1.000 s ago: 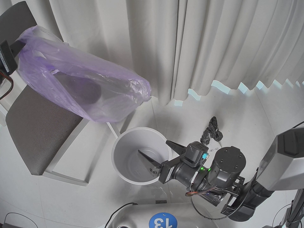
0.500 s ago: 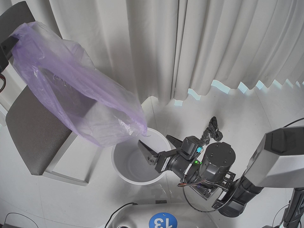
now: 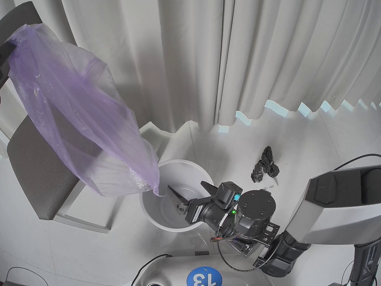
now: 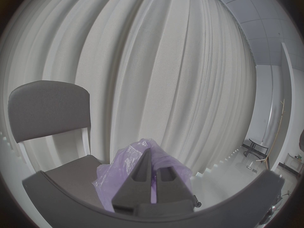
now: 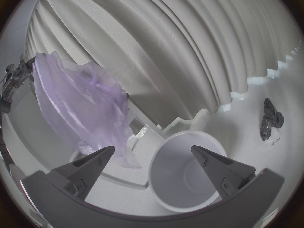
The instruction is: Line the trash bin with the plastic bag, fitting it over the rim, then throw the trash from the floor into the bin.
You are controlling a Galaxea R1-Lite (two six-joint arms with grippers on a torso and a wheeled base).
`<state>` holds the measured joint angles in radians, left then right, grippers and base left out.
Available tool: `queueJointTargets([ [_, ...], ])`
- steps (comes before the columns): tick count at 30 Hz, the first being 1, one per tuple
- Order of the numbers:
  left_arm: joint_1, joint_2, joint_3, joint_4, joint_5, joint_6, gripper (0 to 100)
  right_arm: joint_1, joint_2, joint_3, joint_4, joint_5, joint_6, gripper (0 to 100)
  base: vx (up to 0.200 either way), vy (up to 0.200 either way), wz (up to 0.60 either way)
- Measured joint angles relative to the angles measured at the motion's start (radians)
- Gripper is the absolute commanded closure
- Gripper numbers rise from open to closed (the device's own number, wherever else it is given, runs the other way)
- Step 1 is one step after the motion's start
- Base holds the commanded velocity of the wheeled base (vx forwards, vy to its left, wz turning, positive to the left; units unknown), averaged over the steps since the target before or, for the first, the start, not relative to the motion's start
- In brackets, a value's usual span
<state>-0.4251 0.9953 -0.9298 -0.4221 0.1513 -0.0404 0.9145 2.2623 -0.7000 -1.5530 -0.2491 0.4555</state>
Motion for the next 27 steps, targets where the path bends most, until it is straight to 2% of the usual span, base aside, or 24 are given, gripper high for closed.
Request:
queueJointTargets([
  [8,0.007,0.001,-0.002,0.000,0.000,0.002,100,0.064,-0.002,0.006,0.000,0.001,0.037,0,0.000,0.000,0.00],
  [15,0.012,0.013,-0.008,0.000,0.000,0.011,100,0.080,0.016,-0.033,0.003,0.000,0.034,0,0.000,0.000,0.00],
  [27,0.016,0.020,-0.020,-0.003,0.000,0.014,100,0.097,0.078,-0.165,0.110,-0.034,0.017,0,0.000,0.000,0.00],
])
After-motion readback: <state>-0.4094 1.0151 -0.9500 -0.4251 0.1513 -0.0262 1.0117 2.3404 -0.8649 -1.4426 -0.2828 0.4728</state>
